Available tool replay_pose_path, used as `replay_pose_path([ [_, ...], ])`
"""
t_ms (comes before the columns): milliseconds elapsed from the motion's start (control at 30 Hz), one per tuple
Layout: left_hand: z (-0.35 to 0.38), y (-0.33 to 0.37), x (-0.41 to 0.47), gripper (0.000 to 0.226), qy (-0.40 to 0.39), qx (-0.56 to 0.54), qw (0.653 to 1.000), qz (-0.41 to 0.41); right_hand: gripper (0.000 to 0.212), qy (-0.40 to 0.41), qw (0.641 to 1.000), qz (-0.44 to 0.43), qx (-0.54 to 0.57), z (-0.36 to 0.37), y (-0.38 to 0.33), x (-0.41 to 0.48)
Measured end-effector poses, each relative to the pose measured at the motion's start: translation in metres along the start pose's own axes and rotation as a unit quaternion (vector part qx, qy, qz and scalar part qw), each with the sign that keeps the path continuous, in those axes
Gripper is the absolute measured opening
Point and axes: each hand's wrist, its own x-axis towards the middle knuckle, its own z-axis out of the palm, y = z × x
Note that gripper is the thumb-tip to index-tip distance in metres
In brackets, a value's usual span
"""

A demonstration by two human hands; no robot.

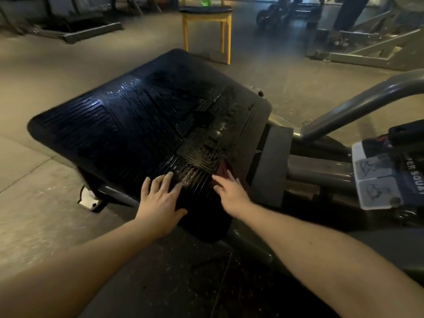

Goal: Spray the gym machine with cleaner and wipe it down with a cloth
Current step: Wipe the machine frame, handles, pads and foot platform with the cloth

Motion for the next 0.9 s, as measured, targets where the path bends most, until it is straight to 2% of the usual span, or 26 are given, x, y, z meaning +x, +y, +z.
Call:
replay_pose_path([
  [67,0.004,-0.01,-0.008,0.082,-0.002,-0.001,1.0,0.002,0.044,0.065,0.996,-0.04,-0.052,0.029,-0.005,-0.036],
  [133,0.007,-0.018,-0.013,0.082,-0.004,0.0,1.0,0.002,0.047,0.086,0.989,-0.084,-0.086,0.046,-0.01,-0.079],
  [267,0.012,-0.028,-0.025,0.083,-0.016,0.004,1.0,0.021,0.057,-0.004,0.981,-0.156,-0.115,0.057,0.002,-0.122],
  [333,0.013,-0.03,-0.029,0.082,-0.011,0.009,0.999,0.03,0.049,0.003,0.986,-0.147,-0.08,0.047,0.005,-0.102],
  [467,0.013,-0.032,-0.034,0.08,-0.024,0.015,0.999,0.034,0.038,0.045,0.998,-0.024,-0.033,0.022,-0.012,-0.032],
  [533,0.008,-0.031,-0.034,0.079,-0.027,0.003,0.999,0.03,0.036,0.059,0.998,0.009,0.008,0.017,-0.023,-0.015],
  [600,0.002,-0.029,-0.033,0.076,-0.014,-0.028,0.999,0.033,0.033,0.068,0.993,0.008,0.102,0.01,-0.033,-0.015],
  [700,-0.011,-0.022,-0.027,0.075,0.016,-0.12,0.992,0.024,0.029,0.007,0.956,0.007,0.292,-0.004,-0.052,-0.024],
  [767,-0.021,-0.016,-0.023,0.075,0.03,-0.248,0.968,0.001,0.031,-0.066,0.894,0.038,0.442,-0.014,-0.065,-0.03],
  [800,-0.024,-0.013,-0.022,0.074,0.032,-0.325,0.945,-0.012,0.033,-0.102,0.862,0.051,0.494,-0.018,-0.072,-0.035],
  [833,-0.028,-0.011,-0.021,0.072,0.027,-0.406,0.913,-0.021,0.034,-0.132,0.842,0.059,0.519,-0.02,-0.078,-0.039],
  [900,-0.035,-0.008,-0.022,0.061,-0.002,-0.542,0.839,-0.04,0.037,-0.17,0.83,0.061,0.527,-0.022,-0.087,-0.047],
])
